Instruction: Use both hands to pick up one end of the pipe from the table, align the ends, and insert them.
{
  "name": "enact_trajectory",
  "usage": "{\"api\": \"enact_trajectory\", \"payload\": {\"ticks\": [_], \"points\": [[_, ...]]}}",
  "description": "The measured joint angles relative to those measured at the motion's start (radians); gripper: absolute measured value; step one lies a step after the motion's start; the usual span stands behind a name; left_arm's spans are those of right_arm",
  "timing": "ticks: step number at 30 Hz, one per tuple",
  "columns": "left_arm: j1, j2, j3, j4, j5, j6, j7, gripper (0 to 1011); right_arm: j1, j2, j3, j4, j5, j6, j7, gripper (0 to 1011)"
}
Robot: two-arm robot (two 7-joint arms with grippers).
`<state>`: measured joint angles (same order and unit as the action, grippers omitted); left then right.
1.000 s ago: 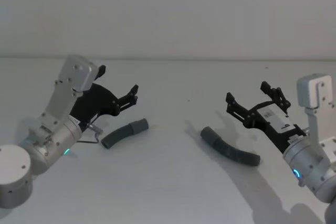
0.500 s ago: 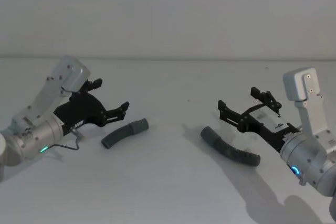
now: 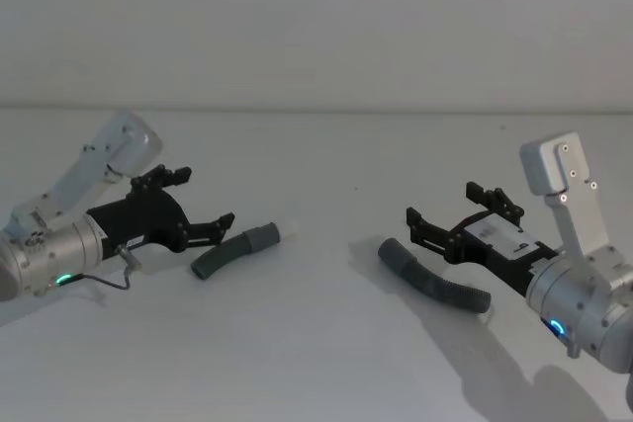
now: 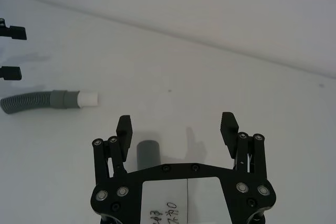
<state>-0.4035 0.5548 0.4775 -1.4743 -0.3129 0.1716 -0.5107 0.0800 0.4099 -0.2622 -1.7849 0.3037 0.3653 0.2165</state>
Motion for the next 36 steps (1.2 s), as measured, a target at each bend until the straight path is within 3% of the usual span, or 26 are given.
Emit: {"api": "enact_trajectory", "payload": {"ticks": [8, 16, 36], "points": [[-0.029, 0.004, 0.034, 0.030, -0.004, -0.002, -0.078, 1001, -0.012, 0.010, 0.007, -0.012, 0.004, 0.040, 0.016, 1001], [-0.037, 0.006, 0.069, 0.039, 0.004, -0.004, -0.113, 1001, -0.025, 0.021, 0.011, -0.016, 0.012, 0.070, 0.035, 1001], [-0.019, 0.013, 0.104, 0.028, 0.053, -0.012, -0.106, 1001, -0.009, 0.031, -0.038, 0.020, 0.023, 0.102, 0.075, 1001]]}}
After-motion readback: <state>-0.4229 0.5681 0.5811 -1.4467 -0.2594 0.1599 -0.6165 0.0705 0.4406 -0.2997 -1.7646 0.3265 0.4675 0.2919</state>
